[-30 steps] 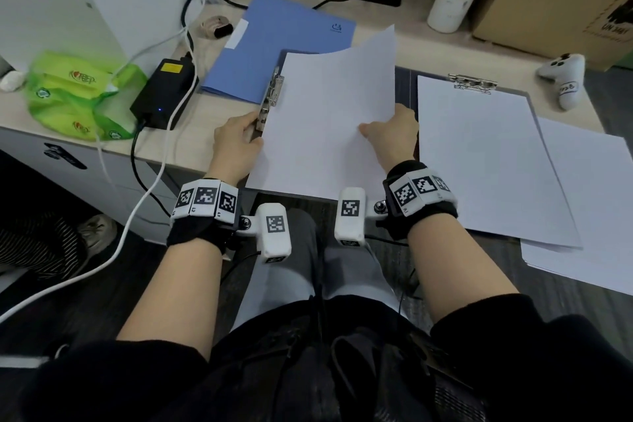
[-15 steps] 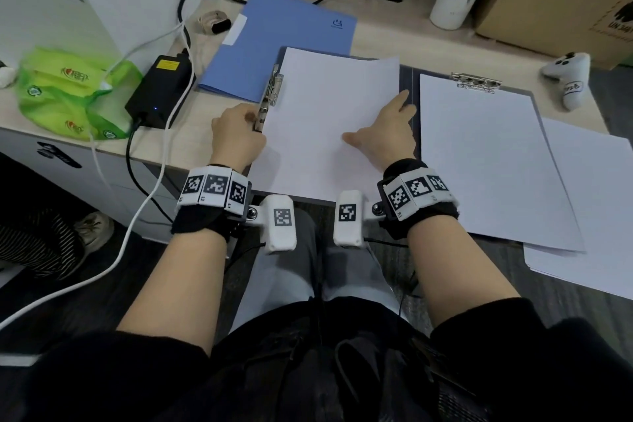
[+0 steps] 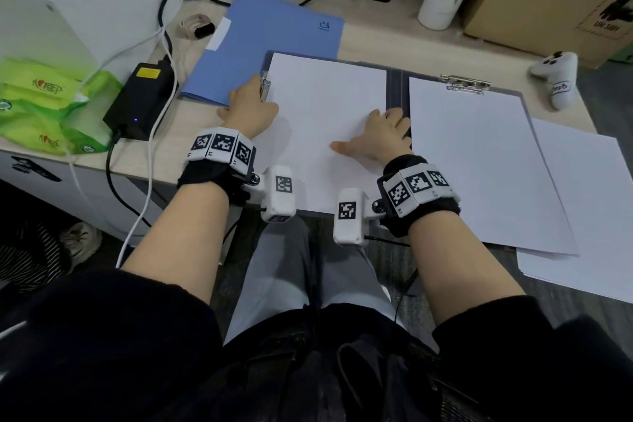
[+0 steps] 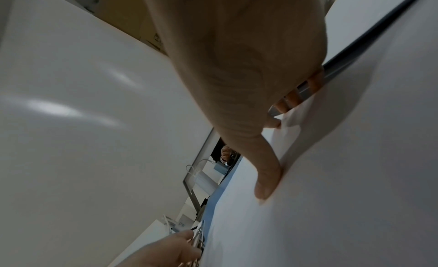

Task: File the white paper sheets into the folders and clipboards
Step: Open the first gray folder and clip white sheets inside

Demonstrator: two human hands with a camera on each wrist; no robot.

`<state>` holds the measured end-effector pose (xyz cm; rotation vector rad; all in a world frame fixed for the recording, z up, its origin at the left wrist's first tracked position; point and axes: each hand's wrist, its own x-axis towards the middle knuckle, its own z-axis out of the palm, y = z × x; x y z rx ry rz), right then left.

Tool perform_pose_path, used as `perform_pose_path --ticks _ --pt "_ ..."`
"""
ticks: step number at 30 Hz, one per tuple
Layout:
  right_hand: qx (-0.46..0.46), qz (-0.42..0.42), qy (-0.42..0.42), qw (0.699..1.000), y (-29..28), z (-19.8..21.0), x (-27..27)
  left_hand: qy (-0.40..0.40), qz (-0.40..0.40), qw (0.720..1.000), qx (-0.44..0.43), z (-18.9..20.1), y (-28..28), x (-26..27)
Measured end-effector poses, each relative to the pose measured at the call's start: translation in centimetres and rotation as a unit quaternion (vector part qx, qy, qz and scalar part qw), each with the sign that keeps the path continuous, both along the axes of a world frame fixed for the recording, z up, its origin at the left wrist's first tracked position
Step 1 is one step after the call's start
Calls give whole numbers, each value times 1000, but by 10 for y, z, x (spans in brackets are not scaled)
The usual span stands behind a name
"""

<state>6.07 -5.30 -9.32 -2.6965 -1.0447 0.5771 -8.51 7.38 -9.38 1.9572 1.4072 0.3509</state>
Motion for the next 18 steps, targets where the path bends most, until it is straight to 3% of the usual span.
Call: perform_pose_path --ticks 5,10,18 --pt "-9 5 1 1000 0 1 0 -84 50 995 28 -3 1 -2" --pt "-8 3 2 1000 -1 1 -1 -244 119 956 107 -13 -5 -15" --pt "-4 1 -3 1000 -2 0 -3 -258 199 941 91 -24 -18 -29"
